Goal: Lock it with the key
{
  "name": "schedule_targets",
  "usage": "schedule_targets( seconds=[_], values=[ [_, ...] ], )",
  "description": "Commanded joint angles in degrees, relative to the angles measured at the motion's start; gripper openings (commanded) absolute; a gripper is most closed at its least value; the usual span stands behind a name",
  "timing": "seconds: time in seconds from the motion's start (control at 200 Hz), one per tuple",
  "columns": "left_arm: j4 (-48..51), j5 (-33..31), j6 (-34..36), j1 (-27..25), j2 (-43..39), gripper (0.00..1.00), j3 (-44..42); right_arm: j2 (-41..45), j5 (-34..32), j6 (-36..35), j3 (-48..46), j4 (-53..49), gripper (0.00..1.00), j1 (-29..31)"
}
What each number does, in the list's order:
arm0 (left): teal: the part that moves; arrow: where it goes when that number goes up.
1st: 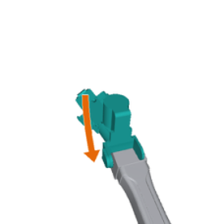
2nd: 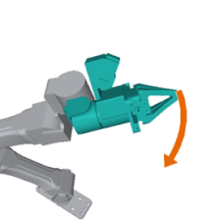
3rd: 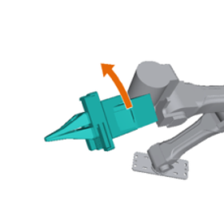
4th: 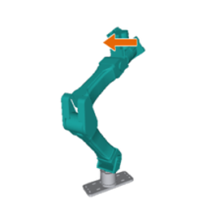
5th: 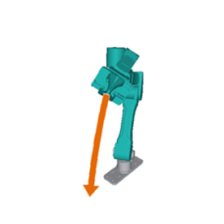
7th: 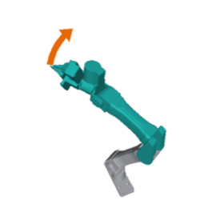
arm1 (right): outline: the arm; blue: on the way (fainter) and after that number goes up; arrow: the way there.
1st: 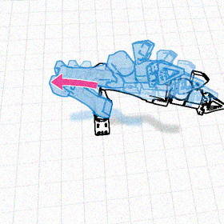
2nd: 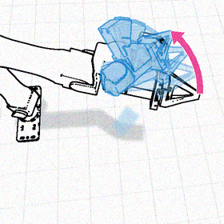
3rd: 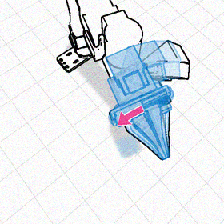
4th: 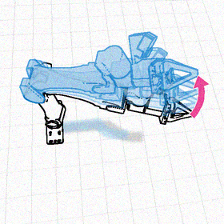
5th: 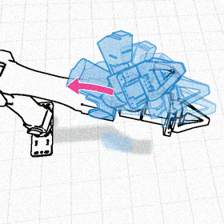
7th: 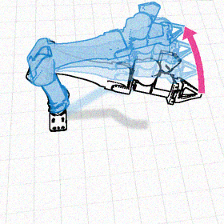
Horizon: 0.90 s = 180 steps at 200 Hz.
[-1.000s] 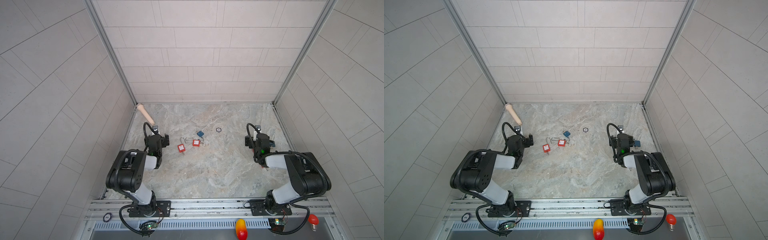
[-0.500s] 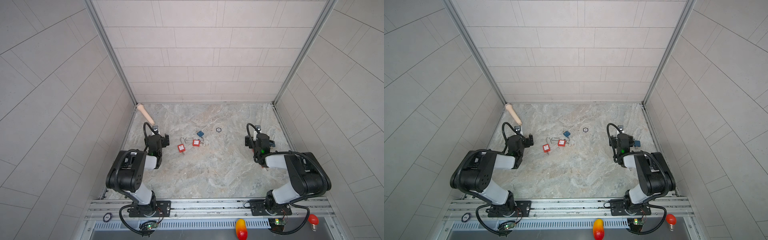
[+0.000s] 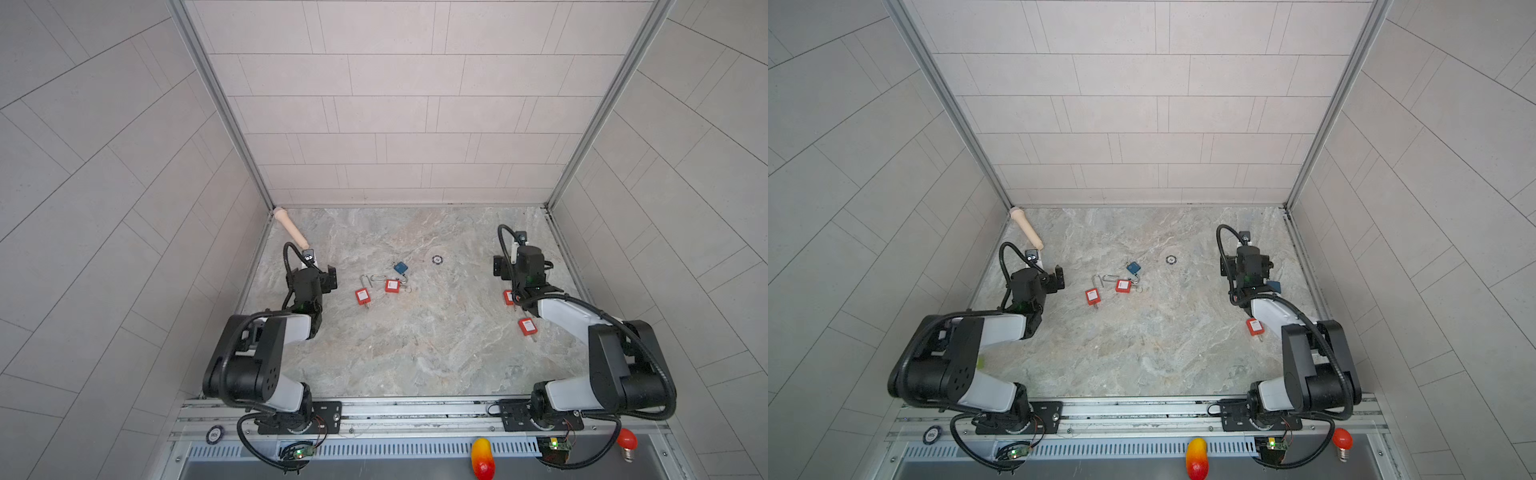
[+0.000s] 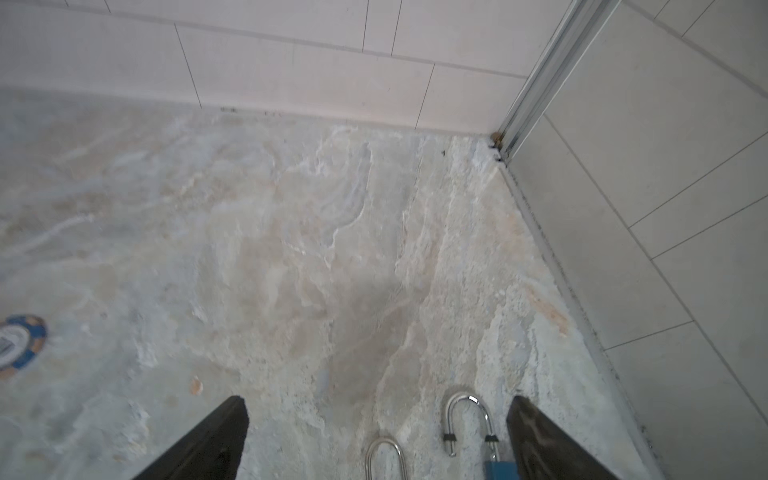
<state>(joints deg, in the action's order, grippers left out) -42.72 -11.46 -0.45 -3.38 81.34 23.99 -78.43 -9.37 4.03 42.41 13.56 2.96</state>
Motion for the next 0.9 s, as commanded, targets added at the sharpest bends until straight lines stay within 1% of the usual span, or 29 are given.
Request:
schedule_targets(
  seconds=[0.0,0.07,0.145,0.205,0.255,0.31,0.36,0.405,0.47,0.51,0.555,0.646,0.766,0.836,0.896],
  values=[
    [9.65,0.49,-2.22,0.12,-6.95,1.00,3.45,3.09,0.08,4.23,2.86,-19.77,0.98,0.36],
    [18.46,3.54,-3.64,-0.07,-10.59,1.00,6.57,4.18,0.74,5.97,4.08,-27.58,0.98,0.53],
    [28.18,6.42,-5.22,-1.00,-11.63,1.00,11.12,5.30,-0.44,8.31,5.11,-36.23,0.97,0.81],
    [34.28,7.56,-6.22,-2.27,-11.51,1.00,14.47,7.00,-0.87,10.12,5.24,-42.20,0.97,0.96],
    [37.68,8.73,-7.24,-3.45,-11.13,1.00,16.78,9.00,-0.50,11.83,4.94,-46.33,0.96,0.93],
    [40.38,9.69,-9.89,-4.42,-10.49,1.00,19.17,11.42,0.28,13.42,4.29,-50.02,0.97,0.99],
    [43.64,11.90,-11.89,-4.95,-8.90,1.00,21.75,13.51,1.38,15.26,3.36,-52.62,0.97,0.95],
    [47.15,12.50,-13.74,-5.80,-6.79,1.00,24.71,15.08,2.32,16.64,2.47,-54.64,0.97,0.92],
    [52.19,11.59,-15.48,-7.38,-3.21,1.00,28.74,17.03,3.44,18.29,0.66,-56.22,0.97,0.93],
    [54.74,8.61,-17.36,-8.37,-1.34,1.00,31.11,17.87,3.97,19.13,-0.59,-56.37,0.98,0.99],
    [56.53,7.36,-19.31,-9.06,0.75,1.00,33.44,18.48,4.30,20.68,-2.20,-54.87,0.98,1.03],
    [59.63,9.32,-21.36,-9.45,4.74,1.00,38.14,17.76,6.37,22.92,-2.68,-54.53,0.99,0.55],
    [62.77,11.69,-23.62,-9.98,9.52,1.00,43.82,13.46,7.91,25.93,-1.56,-57.19,1.00,0.25],
    [64.78,12.03,-24.15,-10.95,12.14,1.00,46.61,11.40,8.75,27.57,-1.67,-57.70,1.00,0.07],
    [67.86,13.64,-23.70,-11.67,13.85,1.00,49.20,9.98,10.13,28.31,-2.44,-56.78,1.00,0.02]
  ],
)
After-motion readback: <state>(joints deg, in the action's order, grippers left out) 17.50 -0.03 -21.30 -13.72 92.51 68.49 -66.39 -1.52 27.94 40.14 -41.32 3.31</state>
